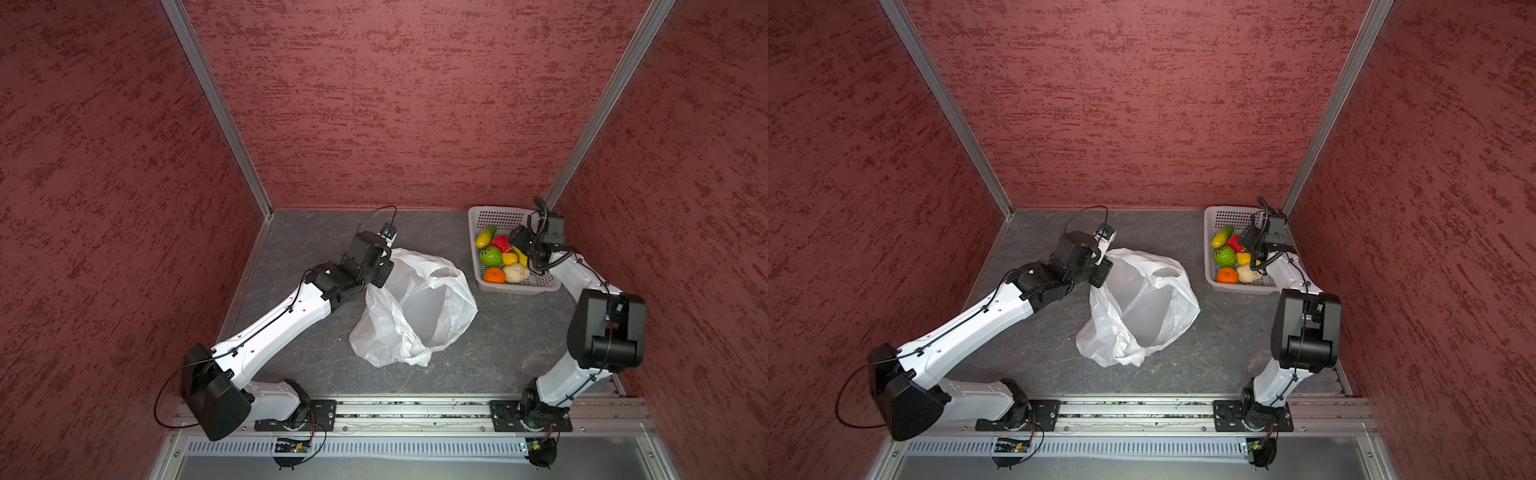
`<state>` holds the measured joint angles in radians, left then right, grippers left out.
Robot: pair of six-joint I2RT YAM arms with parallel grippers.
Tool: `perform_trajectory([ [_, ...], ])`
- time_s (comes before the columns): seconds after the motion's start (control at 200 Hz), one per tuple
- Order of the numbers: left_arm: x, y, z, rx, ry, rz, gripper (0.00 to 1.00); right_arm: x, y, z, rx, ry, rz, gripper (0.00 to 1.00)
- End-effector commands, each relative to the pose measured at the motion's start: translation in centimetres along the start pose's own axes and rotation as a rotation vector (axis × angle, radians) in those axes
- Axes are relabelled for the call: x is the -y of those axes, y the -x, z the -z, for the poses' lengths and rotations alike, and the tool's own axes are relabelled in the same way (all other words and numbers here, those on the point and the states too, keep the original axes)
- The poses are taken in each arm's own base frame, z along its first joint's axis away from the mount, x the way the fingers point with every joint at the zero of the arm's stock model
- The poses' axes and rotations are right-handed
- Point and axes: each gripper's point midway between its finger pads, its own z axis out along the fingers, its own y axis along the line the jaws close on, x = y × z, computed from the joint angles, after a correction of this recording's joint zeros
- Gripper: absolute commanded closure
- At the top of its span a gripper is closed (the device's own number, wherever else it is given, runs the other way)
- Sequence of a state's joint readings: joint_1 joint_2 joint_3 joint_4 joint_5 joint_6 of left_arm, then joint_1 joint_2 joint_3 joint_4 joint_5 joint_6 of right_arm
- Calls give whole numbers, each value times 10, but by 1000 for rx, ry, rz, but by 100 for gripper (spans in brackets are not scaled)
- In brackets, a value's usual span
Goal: Untie the knot of the plastic bag and take out the fruit
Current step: 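Release the bag rim with the left gripper and raise the right gripper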
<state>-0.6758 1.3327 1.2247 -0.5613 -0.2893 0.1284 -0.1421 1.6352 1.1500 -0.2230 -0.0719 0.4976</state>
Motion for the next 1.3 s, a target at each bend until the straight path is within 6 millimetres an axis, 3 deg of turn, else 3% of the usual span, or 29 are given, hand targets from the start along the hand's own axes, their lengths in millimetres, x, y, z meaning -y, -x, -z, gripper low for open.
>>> perform_trajectory([
  [0.0,-14,13,-12,42,24,-19,100,-21,-25,24,-23,90,7,16],
  [0.245,-41,36,-35,79,76,-101,100,-28,-84,78,-70,145,11,16],
  [0.381,-47,48,-48,97,95,-151,100,-27,-102,104,-81,161,8,16],
  [0.561,-36,55,-77,68,71,-212,100,-20,-117,126,-92,172,-3,16],
  [0.776,-14,37,-102,1,23,-194,99,-19,-121,138,-91,183,5,15],
  [0.857,-10,34,-102,-7,12,-181,88,-21,-120,140,-88,192,5,15],
  [1.012,-11,42,-88,11,2,-127,40,-25,-119,142,-90,211,23,14],
  [1.137,-8,50,-64,46,-40,-50,13,-27,-119,142,-87,213,56,13],
  [1.207,-3,54,-44,86,-82,-11,0,-28,-117,142,-82,215,79,12],
  [1.292,7,56,-19,134,-153,33,1,-30,-113,141,-69,220,103,11],
])
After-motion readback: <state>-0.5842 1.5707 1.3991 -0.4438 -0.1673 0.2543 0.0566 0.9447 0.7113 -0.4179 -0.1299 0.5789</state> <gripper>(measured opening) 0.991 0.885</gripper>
